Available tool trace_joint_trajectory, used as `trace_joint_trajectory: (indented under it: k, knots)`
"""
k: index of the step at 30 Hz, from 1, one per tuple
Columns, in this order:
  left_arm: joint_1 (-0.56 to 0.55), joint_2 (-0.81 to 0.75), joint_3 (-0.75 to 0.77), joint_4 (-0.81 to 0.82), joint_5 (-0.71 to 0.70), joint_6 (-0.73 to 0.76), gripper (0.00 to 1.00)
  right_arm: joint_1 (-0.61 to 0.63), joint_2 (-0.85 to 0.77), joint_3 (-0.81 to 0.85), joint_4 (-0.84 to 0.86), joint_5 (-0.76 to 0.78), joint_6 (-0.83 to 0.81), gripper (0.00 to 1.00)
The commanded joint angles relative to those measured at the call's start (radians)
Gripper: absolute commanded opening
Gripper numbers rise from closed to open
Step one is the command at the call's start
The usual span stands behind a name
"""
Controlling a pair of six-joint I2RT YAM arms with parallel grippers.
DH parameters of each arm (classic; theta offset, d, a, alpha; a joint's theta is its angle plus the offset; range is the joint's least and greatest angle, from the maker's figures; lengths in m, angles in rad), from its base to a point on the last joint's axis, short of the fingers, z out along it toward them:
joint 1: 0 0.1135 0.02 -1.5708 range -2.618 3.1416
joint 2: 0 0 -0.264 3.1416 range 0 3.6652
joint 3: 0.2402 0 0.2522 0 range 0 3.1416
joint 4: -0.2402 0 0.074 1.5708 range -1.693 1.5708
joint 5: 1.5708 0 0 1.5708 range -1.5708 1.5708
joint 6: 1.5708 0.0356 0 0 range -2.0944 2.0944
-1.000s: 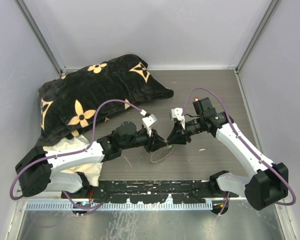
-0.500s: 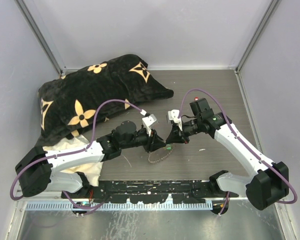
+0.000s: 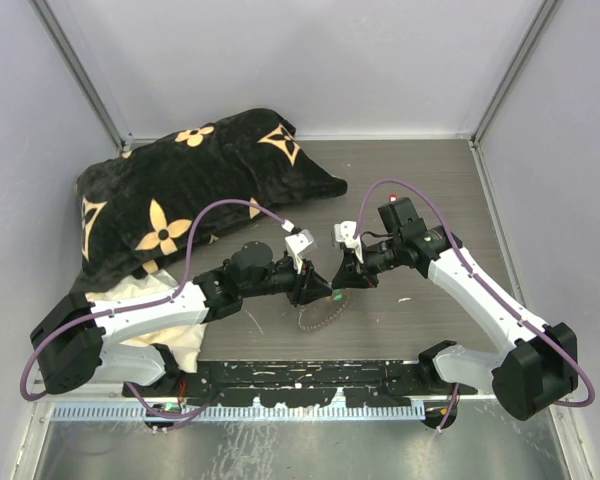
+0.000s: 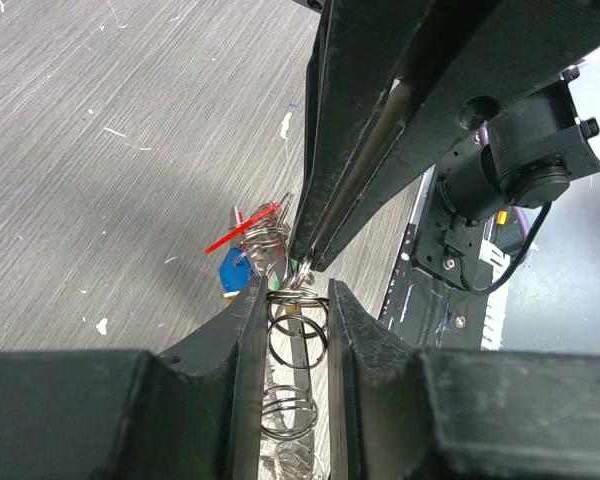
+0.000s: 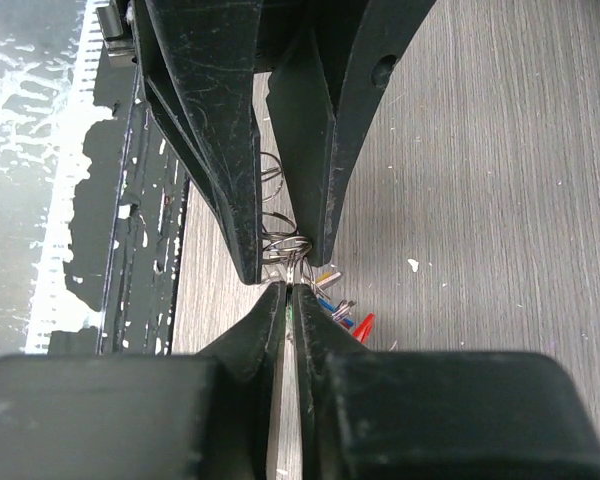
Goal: Remove the keys from the keyring
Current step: Remove the key from the keyring.
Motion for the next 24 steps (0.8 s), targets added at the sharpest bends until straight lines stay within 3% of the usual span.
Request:
trace_joint_trajectory:
  k: [1,4,12,24]
  knots:
    - [0.0,-0.031,0.05,0.094,0.043,0.009,0.0,0.009,-0.012,0.006,0.043,0.003,0.007,0.08]
    - [0.0,-0.031,0.049,0.092,0.043,0.007,0.0,0.007,-0.016,0.013,0.034,-0.019,0.009,0.01]
    - [0.016,-0.085,-0.01,0.101,-0.02,-0.04,0.01,-0.034,-0.029,0.055,-0.003,-0.063,0.0,0.01]
    - [0.041,-0.186,-0.12,0.096,-0.042,-0.138,0.23,-0.045,-0.025,0.046,0.007,-0.074,0.001,0.01]
